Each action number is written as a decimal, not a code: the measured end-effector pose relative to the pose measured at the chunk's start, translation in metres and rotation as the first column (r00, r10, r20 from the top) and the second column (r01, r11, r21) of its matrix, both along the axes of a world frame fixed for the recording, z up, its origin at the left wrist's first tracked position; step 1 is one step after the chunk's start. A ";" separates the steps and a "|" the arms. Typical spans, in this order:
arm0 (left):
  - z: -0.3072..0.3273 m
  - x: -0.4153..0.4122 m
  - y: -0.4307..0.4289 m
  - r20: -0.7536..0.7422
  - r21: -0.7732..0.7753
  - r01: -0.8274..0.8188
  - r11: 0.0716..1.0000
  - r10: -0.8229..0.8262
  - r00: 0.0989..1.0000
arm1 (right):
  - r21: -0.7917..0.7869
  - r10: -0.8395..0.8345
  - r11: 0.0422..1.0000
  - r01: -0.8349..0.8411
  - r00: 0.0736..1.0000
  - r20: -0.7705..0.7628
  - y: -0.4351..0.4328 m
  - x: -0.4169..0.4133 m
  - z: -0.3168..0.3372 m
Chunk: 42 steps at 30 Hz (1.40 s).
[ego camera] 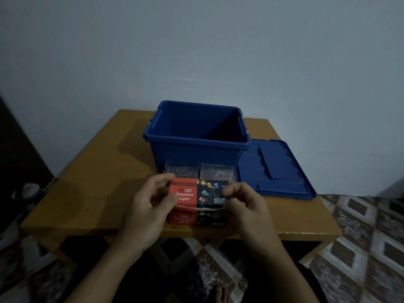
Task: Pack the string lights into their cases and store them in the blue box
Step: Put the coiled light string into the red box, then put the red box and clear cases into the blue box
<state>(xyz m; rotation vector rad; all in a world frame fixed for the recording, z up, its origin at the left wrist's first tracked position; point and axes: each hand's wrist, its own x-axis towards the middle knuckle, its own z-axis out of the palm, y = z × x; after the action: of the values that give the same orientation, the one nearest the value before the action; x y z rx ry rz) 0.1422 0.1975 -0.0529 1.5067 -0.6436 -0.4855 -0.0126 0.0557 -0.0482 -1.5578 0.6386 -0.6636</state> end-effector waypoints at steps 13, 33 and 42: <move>0.012 0.001 -0.004 -0.058 0.193 -0.019 0.981 0.031 0.998 | -0.186 -0.081 0.982 0.042 0.975 -0.208 0.004 0.005 0.019; 0.064 -0.009 0.015 0.025 0.250 -0.088 0.964 0.084 0.996 | -0.139 -0.213 0.971 0.193 0.966 -0.145 0.019 0.002 0.054; 0.159 0.033 -0.032 0.310 0.037 -0.189 0.981 0.168 0.936 | -0.246 -0.204 0.946 0.210 0.978 0.050 -0.024 0.045 0.148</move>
<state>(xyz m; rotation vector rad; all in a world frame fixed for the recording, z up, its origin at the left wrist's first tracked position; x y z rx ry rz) 0.1749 0.1657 0.1065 1.7030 -0.7268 -0.1336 0.0321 0.0317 0.0993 -1.7257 0.7289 -0.9504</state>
